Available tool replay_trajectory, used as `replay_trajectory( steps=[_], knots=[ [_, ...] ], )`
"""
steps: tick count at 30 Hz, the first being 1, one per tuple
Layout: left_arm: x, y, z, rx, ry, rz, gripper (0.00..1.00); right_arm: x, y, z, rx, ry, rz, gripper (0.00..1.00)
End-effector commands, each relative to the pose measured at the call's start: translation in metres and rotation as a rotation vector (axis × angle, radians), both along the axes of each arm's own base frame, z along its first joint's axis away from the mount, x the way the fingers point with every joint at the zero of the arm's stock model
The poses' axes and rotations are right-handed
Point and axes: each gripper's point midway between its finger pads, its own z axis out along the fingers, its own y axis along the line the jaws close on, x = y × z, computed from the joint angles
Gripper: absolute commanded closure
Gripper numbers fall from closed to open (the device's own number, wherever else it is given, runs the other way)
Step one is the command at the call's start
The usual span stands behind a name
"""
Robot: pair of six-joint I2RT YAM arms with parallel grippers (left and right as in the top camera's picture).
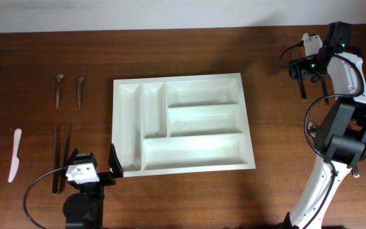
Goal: Pack container
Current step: 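Lower the right gripper onto the leftmost fork and close on its handle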
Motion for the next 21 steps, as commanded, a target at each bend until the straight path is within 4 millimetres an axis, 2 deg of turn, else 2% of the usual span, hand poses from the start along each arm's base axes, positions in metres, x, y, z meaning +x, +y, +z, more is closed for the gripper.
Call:
replay_trajectory(
  steps=[1, 8, 21],
  knots=[
    [0.0, -0.003, -0.001, -0.004, -0.001, -0.014, 0.01, 0.003, 0.004, -0.012, 0.032, 0.008, -0.011, 0.01],
    [0.0, -0.003, -0.001, -0.004, 0.0, -0.014, 0.01, 0.001, 0.005, -0.021, 0.052, 0.028, -0.042, 0.01],
    [0.0, -0.003, -0.001, -0.004, 0.0, -0.014, 0.01, 0.012, 0.002, -0.039, 0.069, 0.003, -0.087, 0.01]
  ],
)
